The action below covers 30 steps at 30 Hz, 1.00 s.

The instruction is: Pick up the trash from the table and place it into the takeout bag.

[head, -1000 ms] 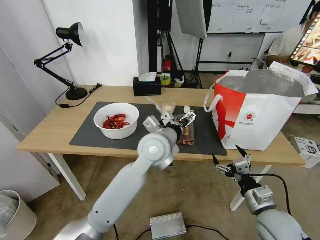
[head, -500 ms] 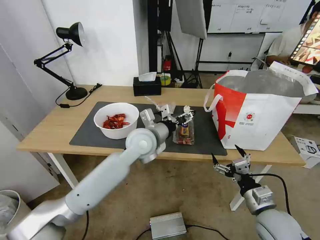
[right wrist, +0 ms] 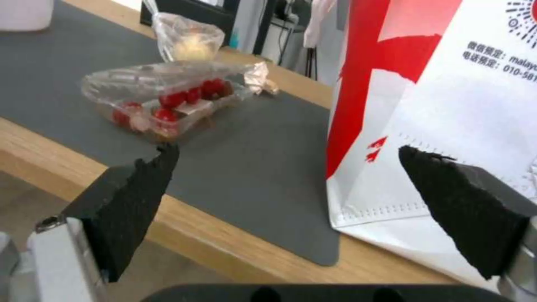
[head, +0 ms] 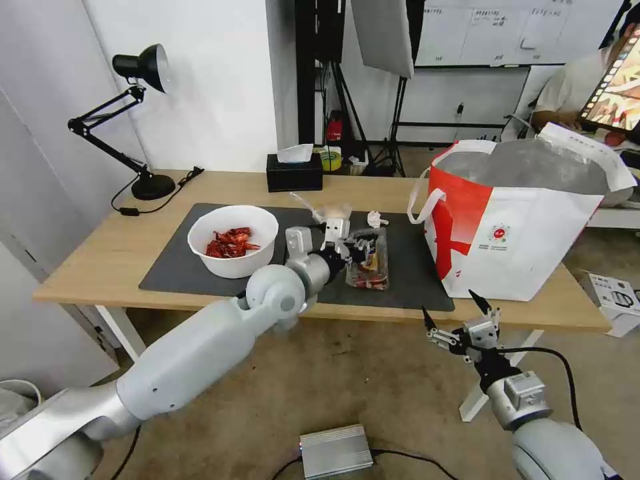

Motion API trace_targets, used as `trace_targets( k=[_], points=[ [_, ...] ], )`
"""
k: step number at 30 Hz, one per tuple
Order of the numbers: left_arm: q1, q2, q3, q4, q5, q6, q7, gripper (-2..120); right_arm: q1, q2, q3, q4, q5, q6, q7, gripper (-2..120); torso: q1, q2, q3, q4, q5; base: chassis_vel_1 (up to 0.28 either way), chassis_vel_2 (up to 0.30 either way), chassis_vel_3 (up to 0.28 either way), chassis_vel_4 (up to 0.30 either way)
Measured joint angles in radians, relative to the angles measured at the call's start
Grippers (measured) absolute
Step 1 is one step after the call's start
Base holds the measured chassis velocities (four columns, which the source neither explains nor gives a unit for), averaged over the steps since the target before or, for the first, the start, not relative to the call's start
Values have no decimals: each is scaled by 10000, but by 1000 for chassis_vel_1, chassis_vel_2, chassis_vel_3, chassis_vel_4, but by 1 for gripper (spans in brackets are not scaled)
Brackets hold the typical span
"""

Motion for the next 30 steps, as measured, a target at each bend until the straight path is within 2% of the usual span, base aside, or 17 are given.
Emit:
trace_targets(
  k=[9, 15, 16, 17, 19, 22, 23, 24, 26, 27, 30],
  points=[
    [84, 341, 436, 162, 458, -76, 348, 0, 182, -158, 13, 234, 1457, -132, 11, 100, 0, -1, 0, 1, 0, 0, 0, 0, 0],
    [198, 444, 544, 211, 577, -112, 441, 0, 781, -342, -6, 373, 3430, -376, 134, 100, 0, -2, 0, 0, 2, 0, 0, 0, 0],
    [198, 444, 544, 211, 577, -112, 441, 0, 781, -342, -6, 373, 3430, -376, 134, 100, 0, -2, 0, 0, 2, 0, 0, 0, 0],
    [230, 457, 553, 219, 606, -123, 441, 0, 1010, -414, -7, 408, 4039, -451, 168, 100, 0, -1, 0, 1, 2, 0, 0, 0, 0],
    [247, 464, 554, 230, 639, -155, 442, 0, 1137, -450, -6, 425, 4319, -499, 206, 100, 0, -2, 0, 1, 1, 0, 0, 0, 0],
    [284, 564, 635, 240, 686, -339, 443, 0, 1678, -617, 0, 511, 5691, -780, 521, 100, 0, -2, 0, 0, 2, 0, 0, 0, 0],
    [284, 564, 635, 240, 686, -339, 443, 0, 1678, -617, 0, 511, 5691, -780, 521, 100, 0, -2, 0, 0, 2, 0, 0, 0, 0],
    [286, 618, 651, 236, 690, -367, 440, 0, 2083, -721, -32, 582, 6654, -989, 768, 100, 0, -2, 0, 0, 1, 0, 0, 0, 0],
    [285, 638, 651, 246, 691, -377, 434, 0, 2412, -774, -76, 655, 7501, -1155, 979, 100, 0, -2, 1, 2, 1, 0, 0, 0, 0],
    [285, 638, 651, 246, 691, -377, 434, 0, 2412, -774, -76, 655, 7501, -1155, 979, 100, 0, -2, 1, 2, 1, 0, 0, 0, 0],
    [284, 549, 610, 404, 691, -434, 334, 0, 2965, -709, -213, 857, 9183, -1516, 1573, 100, 0, -2, 1, 2, 0, 0, 0, 0, 0]
  ],
)
